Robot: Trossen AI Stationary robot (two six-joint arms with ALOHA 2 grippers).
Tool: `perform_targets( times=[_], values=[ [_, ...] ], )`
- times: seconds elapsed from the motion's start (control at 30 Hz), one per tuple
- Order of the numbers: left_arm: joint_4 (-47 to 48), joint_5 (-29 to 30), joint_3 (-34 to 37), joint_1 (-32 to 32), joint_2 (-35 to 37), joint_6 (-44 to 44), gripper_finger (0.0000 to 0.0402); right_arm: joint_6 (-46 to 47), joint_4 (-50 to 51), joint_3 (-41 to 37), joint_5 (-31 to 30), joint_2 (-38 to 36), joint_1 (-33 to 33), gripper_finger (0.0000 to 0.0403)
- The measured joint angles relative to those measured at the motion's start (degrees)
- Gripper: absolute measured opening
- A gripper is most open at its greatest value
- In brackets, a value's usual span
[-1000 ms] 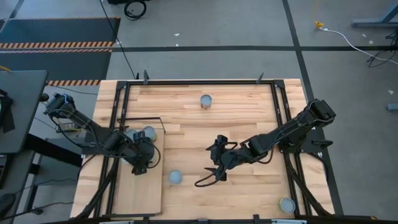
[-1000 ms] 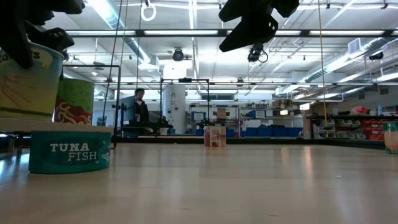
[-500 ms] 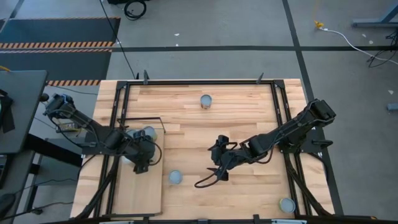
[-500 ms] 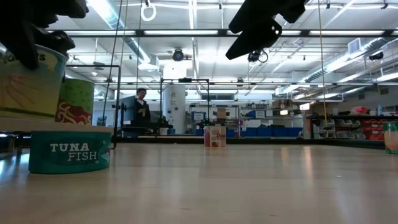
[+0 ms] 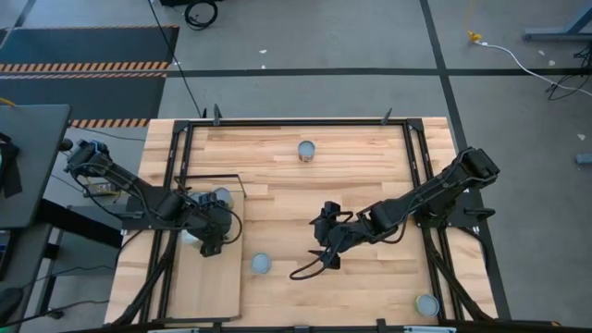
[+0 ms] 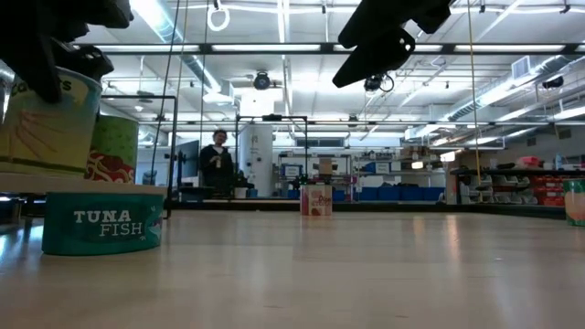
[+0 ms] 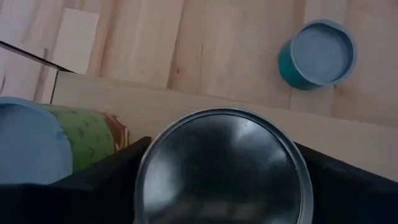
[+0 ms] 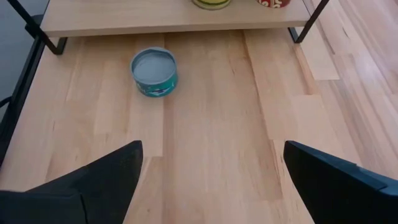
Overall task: Pick and place cans onto a shelf
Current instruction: Put the yellow can on the shelf, then put the small white can on the shelf
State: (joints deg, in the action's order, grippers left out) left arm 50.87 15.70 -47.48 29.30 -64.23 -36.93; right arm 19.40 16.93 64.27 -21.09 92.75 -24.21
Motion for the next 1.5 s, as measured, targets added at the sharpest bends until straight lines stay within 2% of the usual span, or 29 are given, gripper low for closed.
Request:
perform_targets(
  times=[0.1, 0.17, 0.33, 0.6, 0.8, 0.87, 1.03, 1.27, 1.33, 1.5],
  values=[
    [-0.02, -0.59, -0.02, 0.00, 0.00, -0.39, 0.0384, -0.01, 0.02, 0.00, 0.16, 0.00, 0.00, 0.0396],
    [-0.01, -0.60, -0.08, 0.00, 0.01, -1.49, 0.0392, 0.00, 0.02, 0.00, 0.35, 0.00, 0.00, 0.0396],
    [3.06, -0.59, -2.89, 0.00, 0.02, -2.29, 0.0390, -0.02, 0.02, 0.00, 1.52, 0.02, 0.00, 0.0396],
    [11.53, 0.86, -12.63, 0.00, 0.04, -1.27, 0.0389, -0.06, -0.07, 0.00, 1.71, 0.00, 0.40, 0.0396],
    [8.61, 8.54, -19.30, -0.42, 0.07, 0.99, 0.0389, 1.75, 0.03, 0.00, 1.87, -0.12, 2.50, 0.0396],
    [5.32, 9.00, -20.50, -2.07, 0.07, 1.89, 0.0389, 1.90, 0.70, -0.04, 2.67, -0.81, 3.69, 0.0396],
    [-4.78, 4.94, -20.85, -11.01, 0.04, 6.99, 0.0389, -0.89, 3.30, -0.04, 2.20, -5.89, 7.00, 0.0391],
    [-18.74, -6.66, -20.90, -30.90, -3.51, 17.12, 0.0389, -6.82, 12.48, -0.04, -1.56, -19.03, 13.21, 0.0382],
    [-19.73, -9.46, -21.98, -35.77, -6.16, 19.75, 0.0389, -7.74, 14.49, -0.04, -2.08, -22.54, 15.58, 0.0383],
    [-20.53, -10.27, -29.57, -43.73, -14.26, 27.26, 0.0389, -11.31, 15.40, -0.04, -0.35, -28.43, 21.69, 0.0387]
  ],
)
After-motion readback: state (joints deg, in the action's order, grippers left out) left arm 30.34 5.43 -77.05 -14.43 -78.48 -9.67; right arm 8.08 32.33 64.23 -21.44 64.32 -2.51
